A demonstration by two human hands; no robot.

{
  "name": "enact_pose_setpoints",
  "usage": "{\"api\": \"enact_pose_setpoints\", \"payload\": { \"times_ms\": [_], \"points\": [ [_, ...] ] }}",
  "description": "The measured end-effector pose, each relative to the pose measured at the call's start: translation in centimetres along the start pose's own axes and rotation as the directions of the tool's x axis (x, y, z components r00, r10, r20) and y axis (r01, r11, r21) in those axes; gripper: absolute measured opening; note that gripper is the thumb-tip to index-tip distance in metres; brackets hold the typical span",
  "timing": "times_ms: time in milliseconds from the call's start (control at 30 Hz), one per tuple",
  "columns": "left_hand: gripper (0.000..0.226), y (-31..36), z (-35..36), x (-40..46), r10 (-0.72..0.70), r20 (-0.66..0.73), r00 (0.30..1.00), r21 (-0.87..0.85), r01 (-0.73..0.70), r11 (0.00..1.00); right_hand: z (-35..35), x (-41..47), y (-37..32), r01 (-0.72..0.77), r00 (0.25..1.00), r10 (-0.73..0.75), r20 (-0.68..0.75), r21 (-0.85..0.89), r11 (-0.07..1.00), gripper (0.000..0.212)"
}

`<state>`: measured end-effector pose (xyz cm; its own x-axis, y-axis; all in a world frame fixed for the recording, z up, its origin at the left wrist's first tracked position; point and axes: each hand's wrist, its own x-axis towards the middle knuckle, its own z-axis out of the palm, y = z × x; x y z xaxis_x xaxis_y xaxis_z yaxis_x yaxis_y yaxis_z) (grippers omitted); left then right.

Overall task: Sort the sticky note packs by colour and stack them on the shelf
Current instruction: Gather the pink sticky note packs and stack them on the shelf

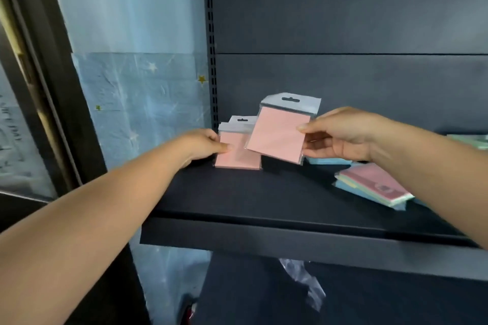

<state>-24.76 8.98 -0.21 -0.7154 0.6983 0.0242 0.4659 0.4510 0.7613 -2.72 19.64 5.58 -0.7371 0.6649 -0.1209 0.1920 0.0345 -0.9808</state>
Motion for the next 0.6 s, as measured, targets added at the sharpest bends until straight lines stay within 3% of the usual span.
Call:
{"api": "enact_pose_setpoints", "payload": {
  "times_ms": [167, 333, 433, 600],
  "points": [
    [0.047, 0.4, 0.7, 2.1, 0.02, 0.019, 1.0, 0.012, -0.02, 1.0, 0.1, 0.5, 0.3, -0.03, 0.999, 0.03, -0.042, 0.009, 1.0, 0.018],
    [0.049, 0.0, -0.1, 1.6, -0.005, 0.049, 0.999, -0.009, 0.006, 1.0, 1.3, 1.3, 0.5, -0.074, 0.997, 0.074, 0.018, -0.027, 0.997, 0.015],
    [0.025, 0.0, -0.7, 0.5, 0.004, 0.084, 0.996, -0.025, -0.002, 1.0, 2.6, 2.2, 0.9, -0.103, 0.993, 0.107, 0.041, -0.077, 0.992, 0.015],
    [0.009, -0.8, -2.6, -2.2, -0.056, 0.066, 0.996, -0.31, 0.074, 0.948, 4.3, 3.8, 1.2, -0.176, 0.979, 0.186, 0.08, -0.122, 0.977, 0.017]
  ]
}}
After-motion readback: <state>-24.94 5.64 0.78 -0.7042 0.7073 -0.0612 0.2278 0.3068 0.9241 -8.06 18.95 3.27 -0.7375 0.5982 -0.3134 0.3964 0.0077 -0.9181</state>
